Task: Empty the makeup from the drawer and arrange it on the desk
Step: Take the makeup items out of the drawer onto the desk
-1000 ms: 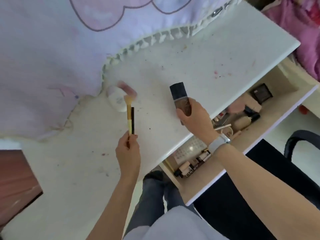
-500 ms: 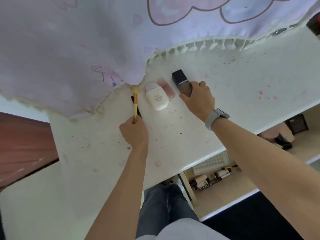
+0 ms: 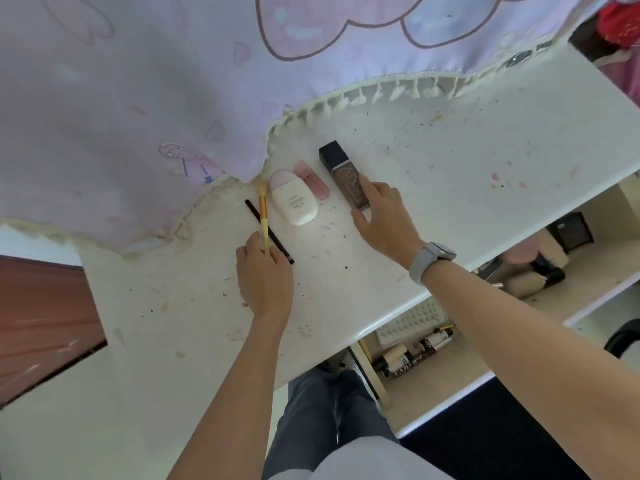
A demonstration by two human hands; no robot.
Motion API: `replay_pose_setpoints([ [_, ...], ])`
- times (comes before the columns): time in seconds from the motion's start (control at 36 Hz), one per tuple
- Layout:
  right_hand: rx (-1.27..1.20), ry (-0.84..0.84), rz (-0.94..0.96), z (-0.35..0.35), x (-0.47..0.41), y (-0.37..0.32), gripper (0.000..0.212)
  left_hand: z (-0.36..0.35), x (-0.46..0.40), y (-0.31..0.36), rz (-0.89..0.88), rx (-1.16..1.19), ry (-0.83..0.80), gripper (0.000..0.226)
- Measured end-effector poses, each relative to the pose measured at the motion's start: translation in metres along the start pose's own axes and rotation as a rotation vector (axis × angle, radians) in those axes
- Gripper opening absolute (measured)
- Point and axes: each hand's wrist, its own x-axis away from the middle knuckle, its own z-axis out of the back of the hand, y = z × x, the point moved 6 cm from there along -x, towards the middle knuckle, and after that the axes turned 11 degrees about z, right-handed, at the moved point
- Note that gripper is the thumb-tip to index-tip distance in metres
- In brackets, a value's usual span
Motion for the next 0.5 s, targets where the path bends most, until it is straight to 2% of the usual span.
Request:
replay_pose_setpoints([
  [0.06, 0.035, -0.015, 0.024, -0.001, 0.004, -0.001, 0.060, -0.001, 0.000, 0.001, -0.047, -0.052, 0.007, 0.037],
  [0.17, 0.077, -0.041, 0.049, -0.002, 0.007, -0.001, 0.059, -0.001, -0.010, 0.001, -0.030, -0.026, -0.010, 0.044],
  [0.31, 0.095, 0.020, -0.006, 0.000, 0.006, -0.001, 0.056, 0.003, -0.010, 0.004, -0.045, 0.006, 0.030, 0.040],
  [0.5, 0.070, 0.064, -0.091, 0.000, -0.007, -0.005, 0.048, 0.004, 0.004, -0.006, -0.011, 0.219, 0.133, 0.034],
])
